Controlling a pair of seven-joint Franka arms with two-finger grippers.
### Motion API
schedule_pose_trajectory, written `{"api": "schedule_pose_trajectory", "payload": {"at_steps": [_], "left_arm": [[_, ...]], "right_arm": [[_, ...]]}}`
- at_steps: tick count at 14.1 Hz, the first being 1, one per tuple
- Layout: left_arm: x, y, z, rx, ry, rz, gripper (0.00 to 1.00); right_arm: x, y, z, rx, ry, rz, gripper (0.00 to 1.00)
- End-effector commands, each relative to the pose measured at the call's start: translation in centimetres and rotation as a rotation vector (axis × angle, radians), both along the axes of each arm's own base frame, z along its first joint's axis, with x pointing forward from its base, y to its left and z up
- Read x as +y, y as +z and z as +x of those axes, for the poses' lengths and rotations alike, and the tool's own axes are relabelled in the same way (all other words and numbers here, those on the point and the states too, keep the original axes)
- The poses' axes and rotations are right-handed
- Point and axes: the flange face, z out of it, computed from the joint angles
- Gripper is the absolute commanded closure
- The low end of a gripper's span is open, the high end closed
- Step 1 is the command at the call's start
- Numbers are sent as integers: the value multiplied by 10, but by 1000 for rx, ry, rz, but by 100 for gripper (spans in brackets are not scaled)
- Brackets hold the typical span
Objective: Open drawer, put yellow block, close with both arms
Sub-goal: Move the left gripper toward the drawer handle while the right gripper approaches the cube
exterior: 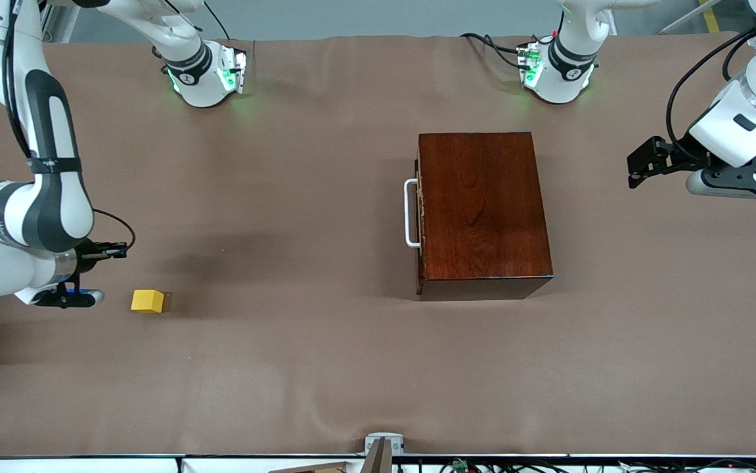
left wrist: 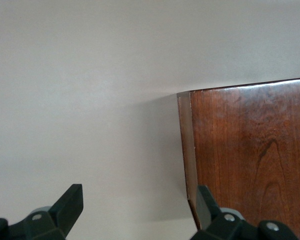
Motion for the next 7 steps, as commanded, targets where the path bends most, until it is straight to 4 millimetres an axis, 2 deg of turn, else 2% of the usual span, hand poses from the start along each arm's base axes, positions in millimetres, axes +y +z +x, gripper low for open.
{"api": "schedule_pose_trajectory", "payload": {"at_steps": [1,4,7], "left_arm": [[3,2,-1,7,14,22,0],[6,2,0,7,21,22,0],[24,0,4,12,53,22,0]], "right_arm": [[3,6,-2,-24,-7,26,100],[-3,6,-1,-32,-19,17,100],[-6,5,6,-77,-21,5,100]]}}
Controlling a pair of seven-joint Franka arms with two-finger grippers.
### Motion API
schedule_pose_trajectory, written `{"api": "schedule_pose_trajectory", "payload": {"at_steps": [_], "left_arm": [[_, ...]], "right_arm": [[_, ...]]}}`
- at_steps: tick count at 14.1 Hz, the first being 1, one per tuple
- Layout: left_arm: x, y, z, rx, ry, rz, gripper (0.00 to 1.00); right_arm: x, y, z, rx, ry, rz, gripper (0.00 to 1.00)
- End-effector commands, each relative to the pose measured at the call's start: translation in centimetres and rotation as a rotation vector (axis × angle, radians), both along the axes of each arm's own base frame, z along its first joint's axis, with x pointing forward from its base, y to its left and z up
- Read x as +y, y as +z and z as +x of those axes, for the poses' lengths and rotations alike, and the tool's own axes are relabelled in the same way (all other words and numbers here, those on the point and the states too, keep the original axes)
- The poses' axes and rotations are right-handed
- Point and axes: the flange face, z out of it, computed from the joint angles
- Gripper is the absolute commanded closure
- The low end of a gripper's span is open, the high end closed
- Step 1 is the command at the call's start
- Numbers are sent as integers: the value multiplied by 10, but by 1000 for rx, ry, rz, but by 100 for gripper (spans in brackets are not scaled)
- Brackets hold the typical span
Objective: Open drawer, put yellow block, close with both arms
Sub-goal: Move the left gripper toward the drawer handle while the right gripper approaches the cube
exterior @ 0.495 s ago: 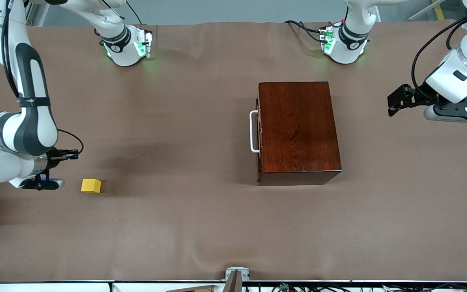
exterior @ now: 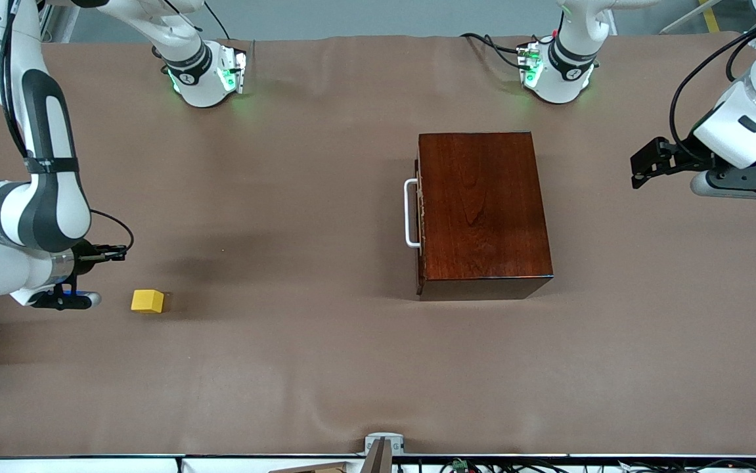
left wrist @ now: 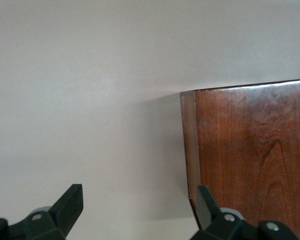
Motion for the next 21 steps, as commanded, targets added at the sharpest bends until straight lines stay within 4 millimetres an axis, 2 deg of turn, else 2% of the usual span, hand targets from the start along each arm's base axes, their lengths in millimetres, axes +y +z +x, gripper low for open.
{"api": "schedule_pose_trajectory", "payload": {"at_steps": [1,3,7,11,13,14,15,16,17,18,20,21], "left_arm": [[17,1,3,6,41,15,0],[17,3,2,5,41,4,0],[2,2,2,1,17,0,0],[-6,-16,17,-1,10,-42,0],[-29,-23,19,3,-26,-59,0],[-38,-20,21,-9,-42,-60,0],[-51,-27,27,0,-61,-65,0],[-71,-27,28,-4,-96,-63,0],[-94,-30,28,-2,-128,-64,0],[-112,-31,30,-2,-117,-70,0],[-151,-43,28,16,-42,-79,0],[-176,-47,25,18,-24,-86,0]], "right_arm": [[-7,4,5,-75,-17,-2,100],[-19,7,10,-119,-33,-9,100],[-18,13,19,-191,-29,-22,100],[-19,24,33,-316,-29,-39,100],[-14,37,39,-375,-20,-44,100],[-12,40,42,-400,-17,-47,99],[-12,41,44,-416,-18,-48,98],[-14,43,45,-427,-21,-49,91],[-14,43,46,-430,-19,-49,43],[-14,44,45,-424,-20,-49,0],[-14,49,42,-415,-26,-47,0],[-14,47,39,-385,-24,-42,0]]}}
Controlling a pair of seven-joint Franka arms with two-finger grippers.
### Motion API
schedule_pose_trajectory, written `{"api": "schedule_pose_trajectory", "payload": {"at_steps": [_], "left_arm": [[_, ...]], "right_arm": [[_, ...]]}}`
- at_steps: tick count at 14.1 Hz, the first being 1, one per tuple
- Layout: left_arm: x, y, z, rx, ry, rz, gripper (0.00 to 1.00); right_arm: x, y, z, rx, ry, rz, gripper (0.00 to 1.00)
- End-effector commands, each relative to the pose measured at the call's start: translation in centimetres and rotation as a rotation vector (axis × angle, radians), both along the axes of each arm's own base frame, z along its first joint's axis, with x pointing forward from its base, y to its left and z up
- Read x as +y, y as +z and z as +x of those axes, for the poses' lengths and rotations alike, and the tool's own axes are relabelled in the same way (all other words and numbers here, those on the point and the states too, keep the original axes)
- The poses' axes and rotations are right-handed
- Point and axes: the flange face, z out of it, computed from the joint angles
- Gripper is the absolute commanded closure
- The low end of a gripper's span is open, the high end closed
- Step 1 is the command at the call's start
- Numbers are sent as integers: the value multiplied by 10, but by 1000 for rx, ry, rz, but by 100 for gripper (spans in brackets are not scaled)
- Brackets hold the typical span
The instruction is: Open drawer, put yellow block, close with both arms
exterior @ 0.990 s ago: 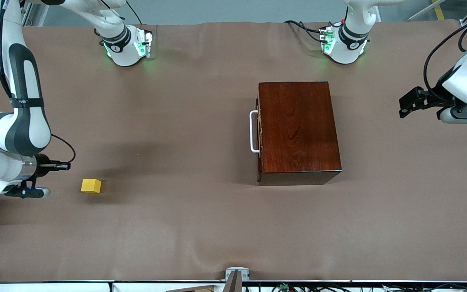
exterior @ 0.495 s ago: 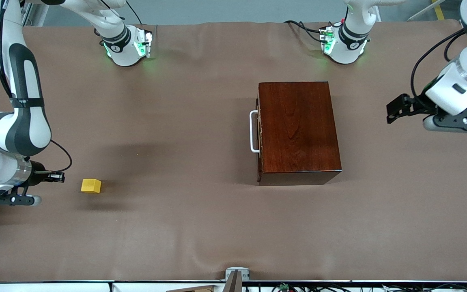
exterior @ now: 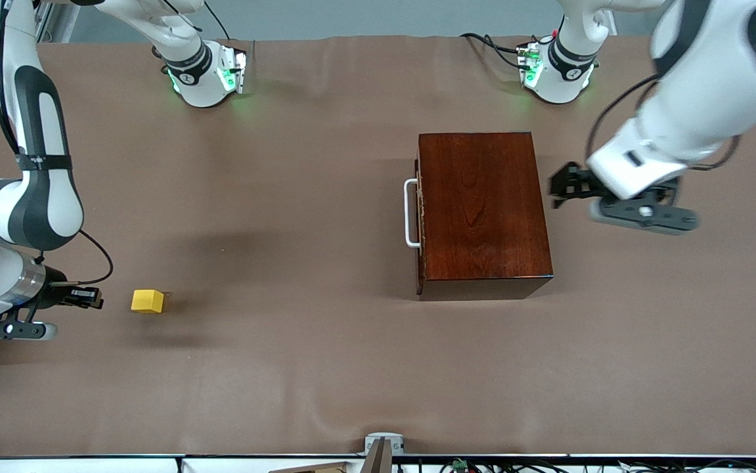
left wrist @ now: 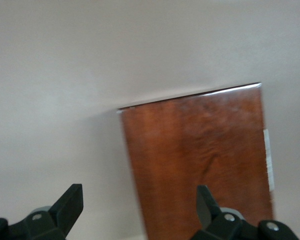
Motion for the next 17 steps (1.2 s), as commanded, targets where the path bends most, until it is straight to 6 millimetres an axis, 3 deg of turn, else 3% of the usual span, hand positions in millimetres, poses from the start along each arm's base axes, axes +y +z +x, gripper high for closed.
{"api": "schedule_pose_trajectory", "payload": {"at_steps": [1,3,7,8,9,11,13,15,16,17], "left_arm": [[-58,-10,0,9,68,-22,0],[-99,-22,-9,-1,114,-30,0],[-170,-49,-32,-24,164,-3,0],[-181,-49,-35,-23,176,-8,0],[-189,-54,-37,-18,183,-8,0],[-212,-65,-47,-8,180,-5,0],[-234,-82,-54,-2,185,-11,0],[-267,-107,-65,-8,164,-32,0],[-279,-126,-67,-1,153,-28,0],[-288,-143,-69,13,142,-20,0]], "right_arm": [[-2,11,-11,41,-11,27,0],[4,18,-7,26,-4,28,0],[12,88,-19,-52,16,29,0],[9,90,-21,-53,12,28,0],[3,83,-19,-53,5,23,0],[-5,44,-11,-11,0,21,0],[6,41,-5,-29,26,-7,0],[-6,40,-4,-33,10,-5,0],[3,16,0,-11,23,-9,0],[6,9,6,-37,31,-20,0]]}}
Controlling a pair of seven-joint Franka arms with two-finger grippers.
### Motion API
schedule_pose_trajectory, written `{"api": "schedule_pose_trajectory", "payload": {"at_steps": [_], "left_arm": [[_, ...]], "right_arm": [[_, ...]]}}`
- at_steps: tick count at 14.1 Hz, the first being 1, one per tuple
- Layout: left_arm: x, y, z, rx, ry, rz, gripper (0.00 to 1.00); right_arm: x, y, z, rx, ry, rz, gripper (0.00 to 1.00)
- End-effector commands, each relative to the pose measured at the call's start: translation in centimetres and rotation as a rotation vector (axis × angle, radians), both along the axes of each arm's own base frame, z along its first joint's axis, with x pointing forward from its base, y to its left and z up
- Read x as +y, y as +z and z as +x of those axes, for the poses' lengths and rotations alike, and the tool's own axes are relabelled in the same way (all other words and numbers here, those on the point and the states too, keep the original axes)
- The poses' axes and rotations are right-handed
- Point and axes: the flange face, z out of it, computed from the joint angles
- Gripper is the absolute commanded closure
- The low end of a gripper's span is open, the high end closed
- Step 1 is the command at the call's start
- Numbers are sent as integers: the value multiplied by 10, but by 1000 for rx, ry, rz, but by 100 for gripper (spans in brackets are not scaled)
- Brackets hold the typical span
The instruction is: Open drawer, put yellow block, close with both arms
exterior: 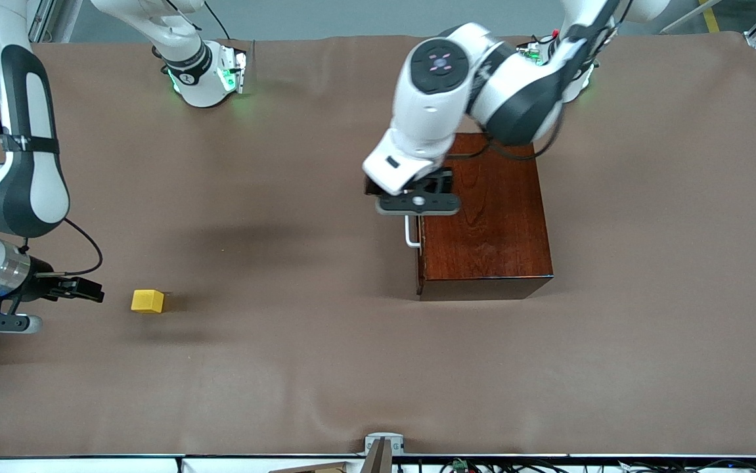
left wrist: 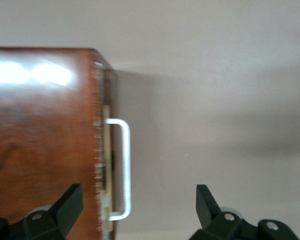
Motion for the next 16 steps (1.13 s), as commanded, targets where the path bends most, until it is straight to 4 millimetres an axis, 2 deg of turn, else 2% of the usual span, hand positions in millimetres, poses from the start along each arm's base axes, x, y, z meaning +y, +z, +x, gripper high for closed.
{"api": "schedule_pose_trajectory", "payload": {"at_steps": [1,3,5,8,10,12,14,16], "left_arm": [[-32,-41,0,4,-19,22,0],[-41,-67,-5,-11,-52,83,0],[-55,-98,-17,-26,-95,152,0],[-62,-129,-24,-35,-122,222,0],[-62,-141,-26,-19,-126,240,0],[-59,-145,-27,-7,-131,256,0],[-56,-149,-29,15,-132,284,0],[-53,-147,-30,21,-136,312,0]], "right_arm": [[6,-16,16,-60,31,-32,0],[3,-27,23,-104,109,-48,0],[4,-23,28,-150,205,-66,0],[0,-18,30,-163,213,-77,0],[-3,-16,36,-215,209,-94,0],[-13,-15,38,-252,192,-101,0],[-20,-28,34,-225,165,-89,0],[-11,-43,27,-188,127,-69,0]]}}
